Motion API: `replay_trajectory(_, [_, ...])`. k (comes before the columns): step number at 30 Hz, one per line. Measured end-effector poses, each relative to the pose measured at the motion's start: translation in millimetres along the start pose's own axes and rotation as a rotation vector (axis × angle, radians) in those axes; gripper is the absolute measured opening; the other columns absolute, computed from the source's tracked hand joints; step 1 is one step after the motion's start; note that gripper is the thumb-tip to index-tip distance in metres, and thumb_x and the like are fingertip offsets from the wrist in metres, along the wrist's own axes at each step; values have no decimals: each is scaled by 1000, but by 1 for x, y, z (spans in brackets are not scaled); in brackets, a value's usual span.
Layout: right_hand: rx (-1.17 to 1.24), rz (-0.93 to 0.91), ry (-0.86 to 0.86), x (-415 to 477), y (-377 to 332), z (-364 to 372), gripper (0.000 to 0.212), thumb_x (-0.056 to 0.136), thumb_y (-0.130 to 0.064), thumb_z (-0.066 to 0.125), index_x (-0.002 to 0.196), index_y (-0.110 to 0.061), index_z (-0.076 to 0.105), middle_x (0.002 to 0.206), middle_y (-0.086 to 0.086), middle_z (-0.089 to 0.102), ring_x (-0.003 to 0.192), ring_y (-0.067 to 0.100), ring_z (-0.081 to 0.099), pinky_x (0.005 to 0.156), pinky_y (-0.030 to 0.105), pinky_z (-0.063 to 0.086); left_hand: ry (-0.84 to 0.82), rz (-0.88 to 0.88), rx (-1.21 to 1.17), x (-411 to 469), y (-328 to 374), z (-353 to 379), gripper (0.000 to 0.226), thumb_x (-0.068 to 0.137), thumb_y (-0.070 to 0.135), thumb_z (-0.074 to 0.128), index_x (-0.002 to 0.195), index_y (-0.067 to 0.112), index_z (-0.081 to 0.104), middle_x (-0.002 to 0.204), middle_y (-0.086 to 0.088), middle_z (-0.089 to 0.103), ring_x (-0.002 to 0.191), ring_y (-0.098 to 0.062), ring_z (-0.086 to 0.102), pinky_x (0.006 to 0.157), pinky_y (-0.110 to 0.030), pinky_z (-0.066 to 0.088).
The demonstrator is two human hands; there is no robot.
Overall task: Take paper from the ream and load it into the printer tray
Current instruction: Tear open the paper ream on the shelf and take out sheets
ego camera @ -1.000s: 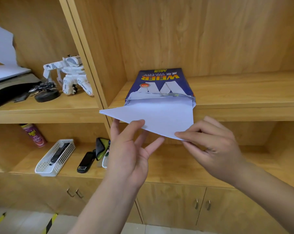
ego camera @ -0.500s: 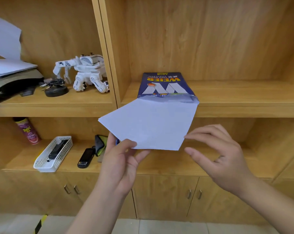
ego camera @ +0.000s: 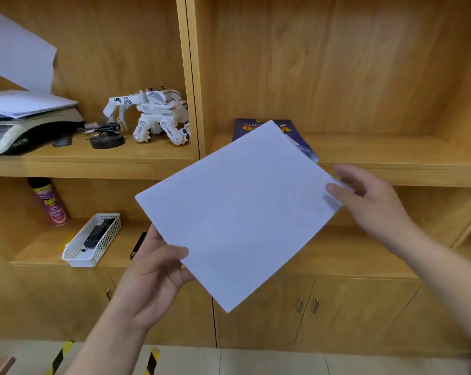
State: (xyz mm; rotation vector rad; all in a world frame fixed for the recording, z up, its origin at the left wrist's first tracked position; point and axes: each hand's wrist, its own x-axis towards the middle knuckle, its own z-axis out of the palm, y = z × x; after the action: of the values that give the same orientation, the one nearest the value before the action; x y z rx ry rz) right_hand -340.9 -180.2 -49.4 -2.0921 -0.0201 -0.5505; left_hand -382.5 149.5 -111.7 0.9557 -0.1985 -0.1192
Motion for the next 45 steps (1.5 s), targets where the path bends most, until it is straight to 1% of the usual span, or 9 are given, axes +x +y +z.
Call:
replay_trajectory(3, [-50,11,-58,4,-18,-11,43,89,-24,68,131,-29,57,128,-14,55,92,-13,58,78,7,39,-39,-18,42,-11,8,-16,68,80,-15,44,137,20,55,137,-13,60,113,-35,63,77,-42,57])
replay_trajectory(5, [94,85,-118,3,-25,-16,40,90,-19,67,128,-30,61,121,-11,65,96,3,65,82,21,49,-77,-21,34,-17,14,-25,67,75,-12,59,133,21,58,132,-11,64,108,-33,67,80,-43,58])
replay_trajectory(9, [416,193,-225,-12,-32,-16,29,92,-3,59,113,-21,70,89,-3,78,72,14,74,55,23,56,-128,-53,71,-25,18,-35,89,52,6,91,133,24,59,132,-13,63,110,-37,64,84,-47,56])
replay_trajectory(15, [575,280,-160,-27,-27,-14,31,89,0,62,113,-17,71,98,9,78,73,20,74,60,31,59,-166,-61,56,-28,17,-38,76,74,-2,72,142,23,51,143,-16,56,120,-43,58,91,-50,54])
replay_trajectory(20, [567,295,-65,-32,-21,-12,30,87,2,63,112,-13,72,100,12,77,74,22,73,68,34,59,-65,-87,147,-29,12,-26,53,96,1,45,140,29,55,137,-11,63,107,-34,67,69,-42,62])
replay_trajectory(22, [568,308,-49,-33,-18,-10,29,87,2,63,109,-14,74,99,11,77,75,24,73,70,35,58,-50,-100,185,-31,7,-22,50,99,5,47,140,33,53,134,-7,66,103,-30,70,65,-40,61])
replay_trajectory(25, [571,329,-54,-34,-13,-6,29,88,2,62,108,-14,74,99,12,77,78,26,73,70,36,59,-57,-125,254,-34,-4,-18,58,92,11,64,140,41,48,132,-3,67,114,-35,67,77,-45,58])
replay_trajectory(33, [620,364,-152,-38,0,12,26,93,-1,56,107,-16,73,93,8,78,73,22,74,61,33,60,90,-112,44,-36,-24,-17,69,76,4,69,131,43,56,130,-9,65,112,-43,66,82,-58,56])
replay_trajectory(45, [511,340,-381,-52,14,6,40,96,5,48,123,-19,65,118,3,73,102,30,71,85,43,55,126,-29,124,-32,-25,-7,71,84,-8,63,133,43,53,128,-8,67,108,-43,68,80,-60,57])
